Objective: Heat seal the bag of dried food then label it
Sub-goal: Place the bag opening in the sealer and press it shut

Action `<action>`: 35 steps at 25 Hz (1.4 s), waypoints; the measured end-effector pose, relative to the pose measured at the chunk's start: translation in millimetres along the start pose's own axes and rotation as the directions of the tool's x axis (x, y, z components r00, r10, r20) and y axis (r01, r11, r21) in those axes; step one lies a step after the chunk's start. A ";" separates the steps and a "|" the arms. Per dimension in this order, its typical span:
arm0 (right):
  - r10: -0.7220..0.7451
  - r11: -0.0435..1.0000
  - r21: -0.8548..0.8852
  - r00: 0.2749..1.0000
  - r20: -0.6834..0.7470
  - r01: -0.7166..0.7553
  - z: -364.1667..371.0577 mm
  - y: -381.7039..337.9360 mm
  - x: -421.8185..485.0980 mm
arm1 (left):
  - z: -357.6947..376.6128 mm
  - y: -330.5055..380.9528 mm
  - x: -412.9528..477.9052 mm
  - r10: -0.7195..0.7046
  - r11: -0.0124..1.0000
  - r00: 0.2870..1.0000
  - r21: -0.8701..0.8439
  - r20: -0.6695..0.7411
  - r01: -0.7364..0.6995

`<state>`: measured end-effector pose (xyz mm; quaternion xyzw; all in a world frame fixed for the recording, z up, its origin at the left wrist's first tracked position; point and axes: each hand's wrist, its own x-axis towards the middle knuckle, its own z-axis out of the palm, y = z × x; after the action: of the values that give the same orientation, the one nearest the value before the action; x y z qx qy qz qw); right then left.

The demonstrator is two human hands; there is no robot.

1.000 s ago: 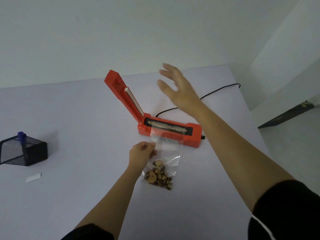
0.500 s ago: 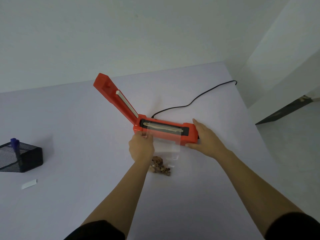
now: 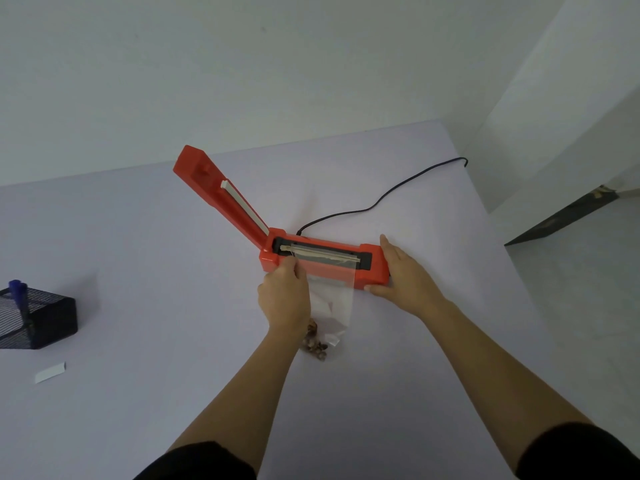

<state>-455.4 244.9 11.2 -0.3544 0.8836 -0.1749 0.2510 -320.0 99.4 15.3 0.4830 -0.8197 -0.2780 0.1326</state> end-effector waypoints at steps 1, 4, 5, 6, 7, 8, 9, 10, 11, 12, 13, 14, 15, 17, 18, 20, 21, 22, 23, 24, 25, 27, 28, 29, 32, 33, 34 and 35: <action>0.001 1.000 -0.003 1.000 -0.001 -0.001 0.0 -0.3 0.2 | -0.1 0.1 0.1 0.024 1.000 1.000 0.009 -0.004 -0.024; 0.003 1.000 -0.008 1.000 -0.005 -0.003 0.0 -1.6 0.2 | 0.8 -1.2 1.6 0.089 0.994 0.996 0.062 0.013 -0.090; 0.003 1.000 -0.008 1.000 -0.006 -0.004 -0.1 -2.0 0.0 | 1.2 -2.0 2.3 0.105 0.991 0.994 0.085 0.022 -0.107; 0.003 1.000 -0.008 1.000 -0.007 -0.003 -0.3 -2.2 -0.3 | 2.2 -2.6 2.9 0.117 0.987 0.993 0.103 0.031 -0.120; 0.004 1.000 -0.008 1.000 -0.009 -0.004 -0.4 -2.2 -0.4 | 2.9 -3.7 3.3 0.126 0.984 0.991 0.118 0.040 -0.130; 0.004 1.000 -0.010 1.000 -0.011 -0.004 -0.4 -2.3 -0.3 | 3.4 -4.9 3.6 0.135 0.981 0.990 0.134 0.049 -0.140; 0.005 1.000 -0.011 1.000 -0.011 -0.005 -0.3 -2.6 -0.3 | 3.9 -5.7 3.7 0.146 0.976 0.987 0.153 0.060 -0.154; 0.005 1.000 -0.013 1.000 -0.010 -0.005 -0.2 -2.8 -0.4 | 3.4 -5.5 3.9 0.160 0.970 0.985 0.174 0.070 -0.170; 0.003 1.000 -0.015 1.000 -0.008 -0.003 -0.1 -3.0 -0.3 | 2.5 -4.7 4.4 0.182 0.962 0.980 0.194 0.079 -0.195; 0.003 1.000 -0.015 1.000 -0.008 -0.003 0.0 -3.2 0.0 | 1.3 -3.2 4.4 0.213 0.952 0.972 0.205 0.098 -0.229; 0.005 1.000 -0.012 1.000 -0.008 -0.005 0.0 -3.1 0.3 | 0.5 -1.7 3.4 0.252 0.940 0.961 0.208 0.113 -0.271; 0.005 1.000 -0.010 1.000 -0.010 -0.005 0.0 -3.0 0.5 | 0.3 0.2 2.2 0.300 0.925 0.948 0.209 0.105 -0.316; 0.004 1.000 -0.009 1.000 -0.010 -0.004 -0.2 -2.6 0.7 | 0.8 2.3 1.6 0.336 0.917 0.938 0.200 0.080 -0.345; 0.004 1.000 -0.008 1.000 -0.007 -0.004 -0.1 -2.3 0.3 | -1.0 5.5 0.7 0.304 0.942 0.952 0.137 0.039 -0.307; 0.002 1.000 -0.006 1.000 -0.009 -0.002 0.3 -2.2 -0.1 | -3.3 6.7 -0.1 0.249 0.962 0.967 0.106 0.044 -0.253; -0.001 1.000 -0.001 1.000 -0.016 0.001 0.7 -2.2 -0.7 | -6.7 2.2 0.3 0.115 0.992 0.992 0.047 0.042 -0.117; -0.001 1.000 0.000 1.000 -0.016 0.001 0.9 -2.2 -0.6 | -8.7 -1.8 1.1 0.050 0.999 0.998 0.004 0.043 -0.050; -0.002 1.000 0.000 1.000 -0.016 0.002 1.1 -1.9 -0.4 | -10.5 -6.0 1.9 -0.003 0.999 0.998 -0.054 0.061 0.006; -0.002 1.000 -0.002 1.000 -0.015 0.002 1.4 -1.3 -0.4 | -11.7 -9.8 2.8 -0.042 0.990 0.994 -0.127 0.099 0.055; -0.003 1.000 -0.005 1.000 -0.015 0.003 1.5 -0.8 -0.6 | -12.0 -12.7 4.0 -0.072 0.975 0.986 -0.200 0.150 0.101; -0.004 1.000 -0.007 1.000 -0.015 0.004 1.5 -0.3 -0.7 | -12.4 -13.9 4.3 -0.086 0.957 0.976 -0.255 0.200 0.137; -0.011 1.000 -0.014 1.000 -0.015 0.011 1.3 0.7 -0.6 | -14.3 -13.0 2.9 -0.054 0.950 0.970 -0.288 0.235 0.122; -0.014 1.000 -0.018 1.000 -0.015 0.013 1.1 1.0 -0.7 | -16.2 -11.5 1.3 -0.021 0.953 0.974 -0.291 0.226 0.088; -0.015 1.000 -0.019 1.000 -0.014 0.014 1.1 0.7 -1.0 | -18.1 -9.9 -0.1 0.001 0.953 0.977 -0.295 0.212 0.063; -0.016 1.000 -0.014 1.000 -0.017 0.016 1.4 0.9 -0.9 | -19.9 -6.1 -2.8 0.017 0.948 0.980 -0.315 0.200 0.048; -0.015 1.000 -0.014 1.000 -0.016 0.015 1.4 1.2 -0.9 | -20.4 -4.8 -3.6 0.025 0.951 0.980 -0.306 0.195 0.036; -0.015 1.000 -0.015 1.000 -0.016 0.015 1.6 1.5 -0.8 | -20.9 -3.5 -4.5 0.036 0.954 0.981 -0.300 0.191 0.024; -0.013 1.000 -0.018 1.000 -0.015 0.013 1.5 1.6 -0.8 | -21.2 -2.4 -5.4 0.039 0.952 0.981 -0.304 0.191 0.022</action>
<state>-454.9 246.3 9.5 -0.3610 0.8847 -0.1715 0.2400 -305.2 96.2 31.4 0.4237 -0.7780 -0.4465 0.1259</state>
